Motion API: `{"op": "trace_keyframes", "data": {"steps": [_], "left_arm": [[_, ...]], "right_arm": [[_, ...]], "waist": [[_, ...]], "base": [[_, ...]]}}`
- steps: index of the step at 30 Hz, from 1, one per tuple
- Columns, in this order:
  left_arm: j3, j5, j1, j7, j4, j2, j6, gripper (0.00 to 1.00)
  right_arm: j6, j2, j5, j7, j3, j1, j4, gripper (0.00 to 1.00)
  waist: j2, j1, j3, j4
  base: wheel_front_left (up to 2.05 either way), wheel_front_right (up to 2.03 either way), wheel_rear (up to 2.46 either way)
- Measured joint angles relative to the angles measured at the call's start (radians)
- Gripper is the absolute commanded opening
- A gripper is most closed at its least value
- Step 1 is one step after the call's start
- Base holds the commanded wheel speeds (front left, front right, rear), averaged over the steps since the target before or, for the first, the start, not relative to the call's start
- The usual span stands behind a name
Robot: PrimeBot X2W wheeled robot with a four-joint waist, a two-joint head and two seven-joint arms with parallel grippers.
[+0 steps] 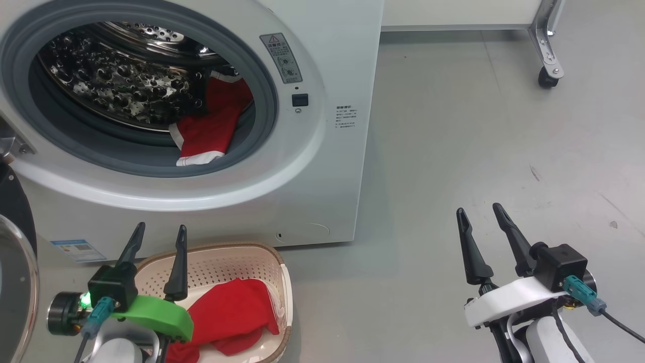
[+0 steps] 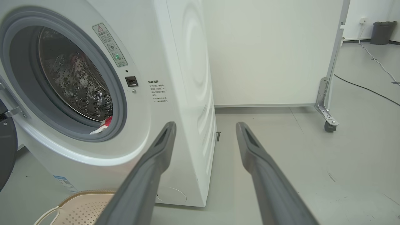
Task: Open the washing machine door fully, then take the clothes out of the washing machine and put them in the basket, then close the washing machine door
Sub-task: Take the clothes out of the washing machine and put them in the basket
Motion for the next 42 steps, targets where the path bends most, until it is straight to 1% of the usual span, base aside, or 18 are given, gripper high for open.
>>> {"op": "trace_keyframes", "data": {"steps": [42], "left_arm": [[-0.033, -0.018, 0.034, -0.001, -0.040, 0.000, 0.019, 1.00]], "right_arm": [[0.001, 0.000, 0.000, 0.000, 0.003, 0.000, -0.004, 1.00]], "waist": [[0.0000, 0.0000, 0.008, -0.006]], "base": [[0.00, 0.00, 0.00]]}}
